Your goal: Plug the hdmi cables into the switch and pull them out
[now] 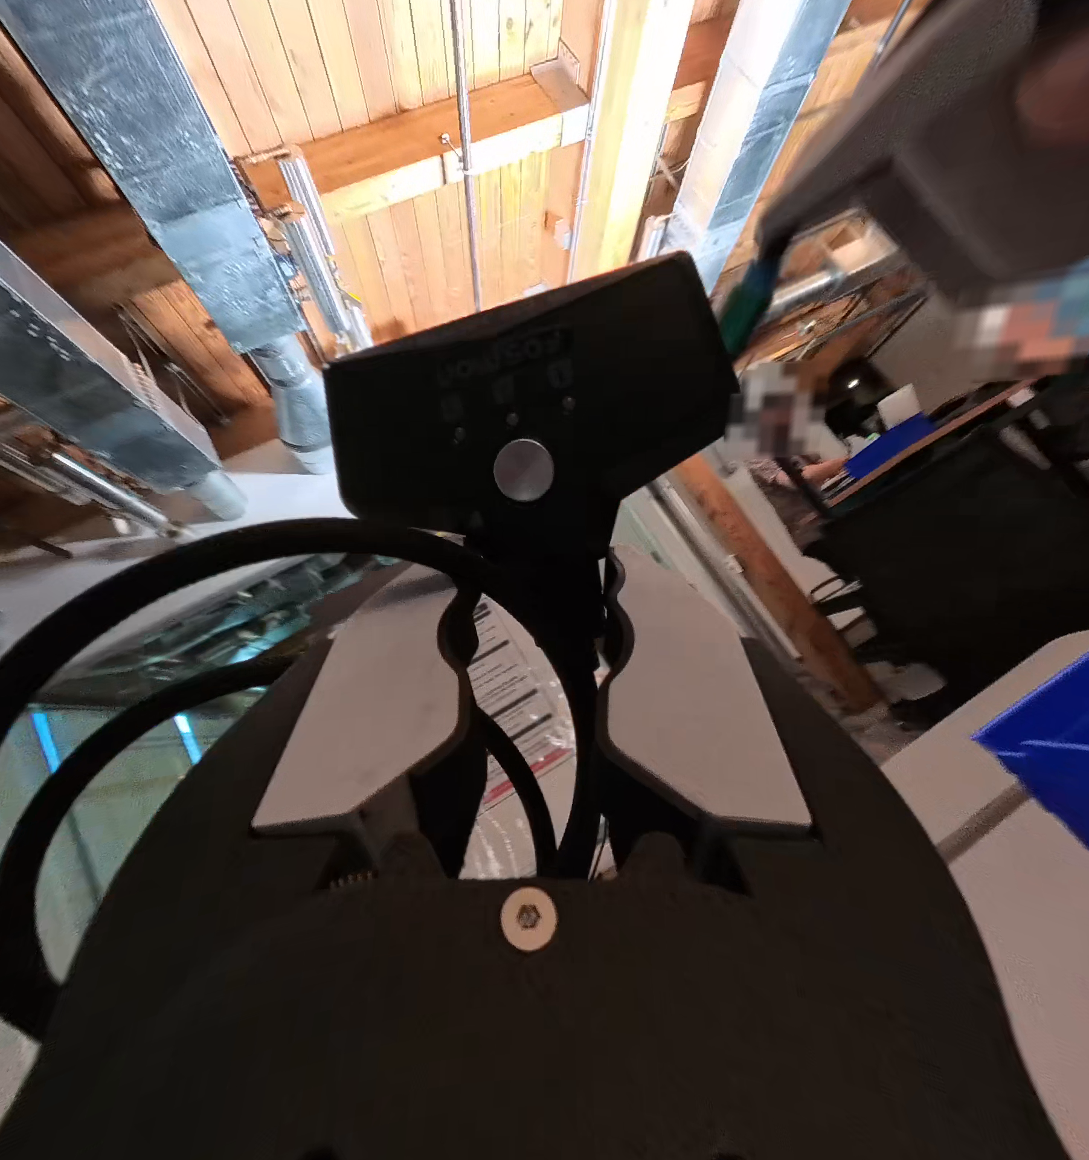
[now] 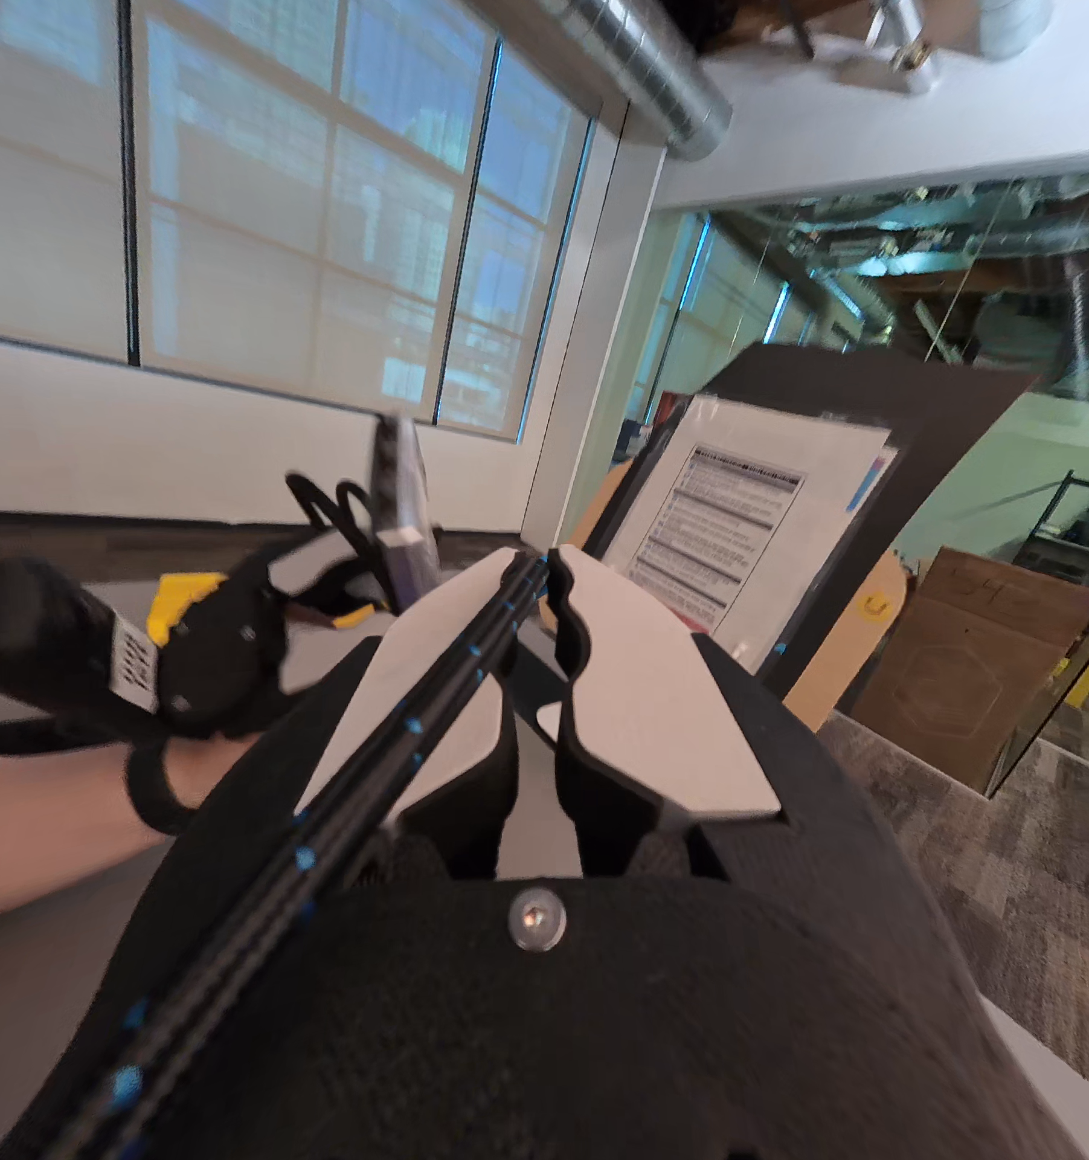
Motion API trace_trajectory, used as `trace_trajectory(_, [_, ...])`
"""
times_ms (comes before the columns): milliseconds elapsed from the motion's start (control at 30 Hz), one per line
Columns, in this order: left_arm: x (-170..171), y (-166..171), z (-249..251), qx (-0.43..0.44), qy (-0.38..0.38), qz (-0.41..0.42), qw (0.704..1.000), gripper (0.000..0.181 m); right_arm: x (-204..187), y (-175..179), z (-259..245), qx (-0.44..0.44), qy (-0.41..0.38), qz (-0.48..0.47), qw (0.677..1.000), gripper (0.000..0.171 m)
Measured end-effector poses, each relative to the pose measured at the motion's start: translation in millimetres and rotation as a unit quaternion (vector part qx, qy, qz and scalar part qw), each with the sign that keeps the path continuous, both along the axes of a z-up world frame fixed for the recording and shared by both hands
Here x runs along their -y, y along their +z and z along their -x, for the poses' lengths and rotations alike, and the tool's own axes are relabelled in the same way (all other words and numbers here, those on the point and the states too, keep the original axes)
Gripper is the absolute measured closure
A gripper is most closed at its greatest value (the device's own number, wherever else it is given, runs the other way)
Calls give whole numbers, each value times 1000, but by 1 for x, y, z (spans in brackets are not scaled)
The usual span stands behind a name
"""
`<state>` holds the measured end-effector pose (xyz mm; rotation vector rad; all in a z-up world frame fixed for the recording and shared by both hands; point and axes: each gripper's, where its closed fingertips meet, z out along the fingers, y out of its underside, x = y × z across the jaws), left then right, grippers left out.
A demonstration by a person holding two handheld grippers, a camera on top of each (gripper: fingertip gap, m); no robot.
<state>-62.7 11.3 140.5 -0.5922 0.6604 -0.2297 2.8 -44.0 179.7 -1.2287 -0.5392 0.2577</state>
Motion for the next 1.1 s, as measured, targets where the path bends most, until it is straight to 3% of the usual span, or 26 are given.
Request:
trace_trajectory(200, [-5,-5,0,-3,32,-4,999,145,33,26,18,-20,35,-17,999,164])
trace_trajectory(500, [-4,1,8,6,49,-17,999,144,42,32,20,-75,94,6,993,164])
trace_trajectory(633, [-1,1,5,-2,30,-18,999,145,45,32,20,-99,141,18,985,164])
trace_trajectory(867, [10,-2,-2,-21,-21,-37,999,144,42,28,16,-96,138,21,986,164])
trace_trajectory(1100, [10,-1,2,-11,-3,-52,999,144,49,30,22,-81,159,15,984,164])
